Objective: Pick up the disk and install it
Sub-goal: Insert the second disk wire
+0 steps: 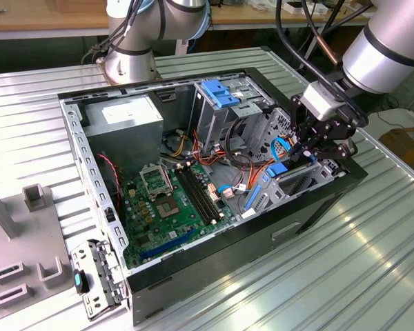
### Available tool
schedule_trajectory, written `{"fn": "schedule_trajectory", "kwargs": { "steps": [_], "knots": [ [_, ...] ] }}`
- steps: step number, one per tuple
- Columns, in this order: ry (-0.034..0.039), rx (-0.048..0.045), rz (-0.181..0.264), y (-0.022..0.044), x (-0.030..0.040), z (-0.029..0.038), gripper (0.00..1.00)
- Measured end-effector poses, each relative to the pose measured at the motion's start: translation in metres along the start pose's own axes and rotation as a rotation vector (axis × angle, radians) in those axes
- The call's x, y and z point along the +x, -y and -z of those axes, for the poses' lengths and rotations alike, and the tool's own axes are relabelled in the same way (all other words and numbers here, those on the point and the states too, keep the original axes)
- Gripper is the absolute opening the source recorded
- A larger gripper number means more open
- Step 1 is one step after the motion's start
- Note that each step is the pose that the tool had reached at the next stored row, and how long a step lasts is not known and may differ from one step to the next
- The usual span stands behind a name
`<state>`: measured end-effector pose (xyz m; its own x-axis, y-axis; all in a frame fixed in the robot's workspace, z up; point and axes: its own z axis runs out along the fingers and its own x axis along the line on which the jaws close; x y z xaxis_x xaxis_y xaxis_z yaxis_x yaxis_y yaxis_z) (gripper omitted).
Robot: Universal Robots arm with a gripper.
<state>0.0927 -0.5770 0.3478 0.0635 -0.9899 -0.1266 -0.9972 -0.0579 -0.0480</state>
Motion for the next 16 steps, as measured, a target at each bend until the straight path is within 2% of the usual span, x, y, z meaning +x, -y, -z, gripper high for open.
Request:
{"fn": "schedule_trajectory", "kwargs": {
  "steps": [4, 16],
  "knots": [
    [-0.0001, 0.0, 0.0, -0.0002, 0.0022, 0.0003, 0.16],
    [-0.0001, 0.0, 0.0, -0.0002, 0.0027, -0.0017, 0.16]
  ]
}}
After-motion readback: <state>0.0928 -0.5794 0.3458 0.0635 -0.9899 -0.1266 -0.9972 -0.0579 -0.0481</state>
